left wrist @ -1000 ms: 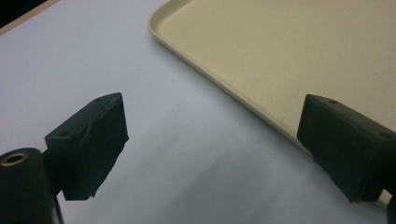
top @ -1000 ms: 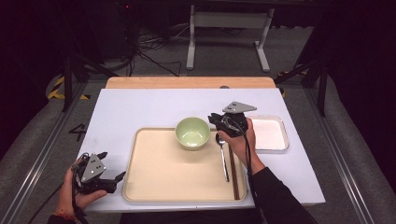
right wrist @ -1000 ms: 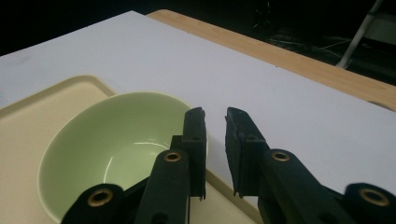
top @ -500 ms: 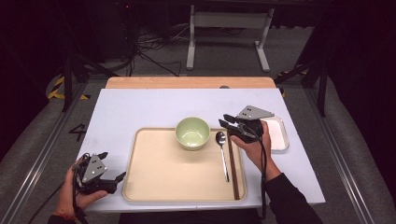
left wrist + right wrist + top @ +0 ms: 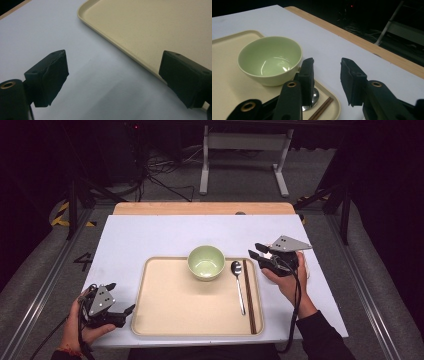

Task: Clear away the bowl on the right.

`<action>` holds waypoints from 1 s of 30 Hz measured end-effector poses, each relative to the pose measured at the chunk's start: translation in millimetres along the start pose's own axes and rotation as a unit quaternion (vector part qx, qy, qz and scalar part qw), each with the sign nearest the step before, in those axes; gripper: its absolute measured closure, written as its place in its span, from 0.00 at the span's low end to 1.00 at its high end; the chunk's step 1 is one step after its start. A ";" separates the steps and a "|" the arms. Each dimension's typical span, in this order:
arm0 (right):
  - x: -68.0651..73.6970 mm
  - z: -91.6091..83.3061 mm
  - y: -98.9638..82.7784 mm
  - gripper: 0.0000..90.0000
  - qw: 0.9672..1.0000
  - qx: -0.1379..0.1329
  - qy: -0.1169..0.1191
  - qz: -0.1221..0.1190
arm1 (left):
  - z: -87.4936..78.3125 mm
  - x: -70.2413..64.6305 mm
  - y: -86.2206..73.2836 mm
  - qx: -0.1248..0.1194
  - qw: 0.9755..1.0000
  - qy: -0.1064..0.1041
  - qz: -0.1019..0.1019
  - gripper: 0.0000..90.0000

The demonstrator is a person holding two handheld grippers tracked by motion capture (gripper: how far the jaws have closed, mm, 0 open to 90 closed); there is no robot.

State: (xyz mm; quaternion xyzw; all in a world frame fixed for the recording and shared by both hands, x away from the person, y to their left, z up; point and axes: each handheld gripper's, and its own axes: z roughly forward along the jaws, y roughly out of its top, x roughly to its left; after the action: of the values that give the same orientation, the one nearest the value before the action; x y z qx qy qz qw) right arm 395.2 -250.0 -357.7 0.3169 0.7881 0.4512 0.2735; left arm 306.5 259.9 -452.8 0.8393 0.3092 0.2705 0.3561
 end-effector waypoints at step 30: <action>-28.4 -23.5 -24.0 0.54 0.997 0.042 -0.062 0.007 | -4.3 3.3 -4.7 -0.002 1.000 0.002 -0.010 0.11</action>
State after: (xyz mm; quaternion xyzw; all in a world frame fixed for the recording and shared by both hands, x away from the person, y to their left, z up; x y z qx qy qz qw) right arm 390.7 -293.2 -364.4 0.3608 0.7859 0.3989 0.3051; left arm 304.3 266.7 -453.0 0.8349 0.3181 0.2691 0.3597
